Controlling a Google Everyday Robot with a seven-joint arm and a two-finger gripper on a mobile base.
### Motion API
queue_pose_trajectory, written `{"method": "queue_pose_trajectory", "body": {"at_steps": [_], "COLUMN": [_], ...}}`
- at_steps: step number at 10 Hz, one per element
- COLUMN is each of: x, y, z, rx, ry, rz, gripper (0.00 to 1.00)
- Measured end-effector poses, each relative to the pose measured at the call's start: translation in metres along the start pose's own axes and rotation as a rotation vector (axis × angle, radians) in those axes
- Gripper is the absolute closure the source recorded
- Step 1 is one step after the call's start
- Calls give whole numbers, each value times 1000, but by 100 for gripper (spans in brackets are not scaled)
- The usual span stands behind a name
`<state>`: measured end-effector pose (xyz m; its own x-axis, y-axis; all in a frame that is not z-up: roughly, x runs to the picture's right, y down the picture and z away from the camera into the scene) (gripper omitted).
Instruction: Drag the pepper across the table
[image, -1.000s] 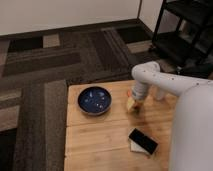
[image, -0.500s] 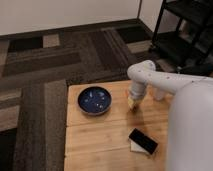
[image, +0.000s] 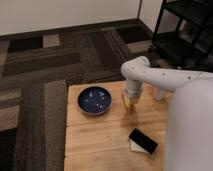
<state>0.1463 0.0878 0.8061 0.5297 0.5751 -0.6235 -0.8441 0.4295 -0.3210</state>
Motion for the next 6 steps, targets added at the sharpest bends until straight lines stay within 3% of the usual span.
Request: {"method": "queue_pose_trajectory", "body": {"at_steps": [3,6], "x": [11,10], "y": [30,67], "z": [3,-4], "rx": [-30,-47], "ry": [72,125], "rz": [-20,-99], "gripper": [100,100]}}
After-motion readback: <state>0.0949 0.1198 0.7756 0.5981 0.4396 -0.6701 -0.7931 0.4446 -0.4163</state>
